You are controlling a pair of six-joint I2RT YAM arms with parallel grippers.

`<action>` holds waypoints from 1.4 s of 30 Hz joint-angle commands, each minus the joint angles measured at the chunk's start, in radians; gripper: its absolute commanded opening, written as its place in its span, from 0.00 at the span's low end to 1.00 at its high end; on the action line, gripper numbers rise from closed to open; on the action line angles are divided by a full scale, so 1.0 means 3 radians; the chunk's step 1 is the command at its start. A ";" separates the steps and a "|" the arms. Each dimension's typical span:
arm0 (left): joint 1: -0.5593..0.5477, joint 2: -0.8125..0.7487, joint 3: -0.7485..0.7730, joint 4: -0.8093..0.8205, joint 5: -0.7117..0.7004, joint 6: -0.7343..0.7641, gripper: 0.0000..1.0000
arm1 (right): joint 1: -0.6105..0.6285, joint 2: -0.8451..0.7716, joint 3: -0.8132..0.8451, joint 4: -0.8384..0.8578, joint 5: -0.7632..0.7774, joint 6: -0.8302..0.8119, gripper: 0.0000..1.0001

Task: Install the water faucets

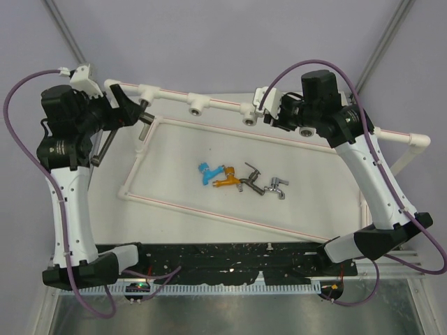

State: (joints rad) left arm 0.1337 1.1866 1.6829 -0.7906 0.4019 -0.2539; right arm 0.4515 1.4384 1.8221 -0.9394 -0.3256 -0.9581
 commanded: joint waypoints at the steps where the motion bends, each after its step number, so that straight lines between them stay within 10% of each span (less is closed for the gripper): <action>1: 0.0152 0.0074 -0.0133 0.0186 0.0552 -0.0238 0.85 | 0.0075 0.0068 -0.0106 0.0033 -0.0408 0.0105 0.05; 6: 0.0163 0.0135 -0.0205 0.0232 0.0869 -0.0304 0.74 | 0.0075 0.0073 -0.0106 0.0038 -0.0397 0.0100 0.05; 11: 0.0137 0.0064 -0.0333 0.0365 0.0849 -0.0315 0.41 | 0.0075 0.0078 -0.0101 0.0038 -0.0398 0.0105 0.05; 19: -0.0592 -0.0008 -0.0098 -0.0069 -0.0233 0.0477 0.08 | 0.0075 0.0084 -0.0086 0.0038 -0.0403 0.0110 0.05; 34: -0.2715 0.0390 -0.0690 0.0094 -0.3445 0.1879 0.35 | 0.0075 0.0130 -0.0045 0.0038 -0.0418 0.0131 0.05; 42: -0.3248 0.0892 -0.0323 -0.0268 -0.3754 0.1808 0.60 | 0.0075 0.0135 -0.0050 0.0033 -0.0423 0.0136 0.05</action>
State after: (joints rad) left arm -0.7910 1.3685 1.5459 -0.7185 -0.7555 0.3241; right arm 0.4507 1.4399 1.8191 -0.9337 -0.3248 -0.9550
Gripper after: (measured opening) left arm 0.561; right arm 0.360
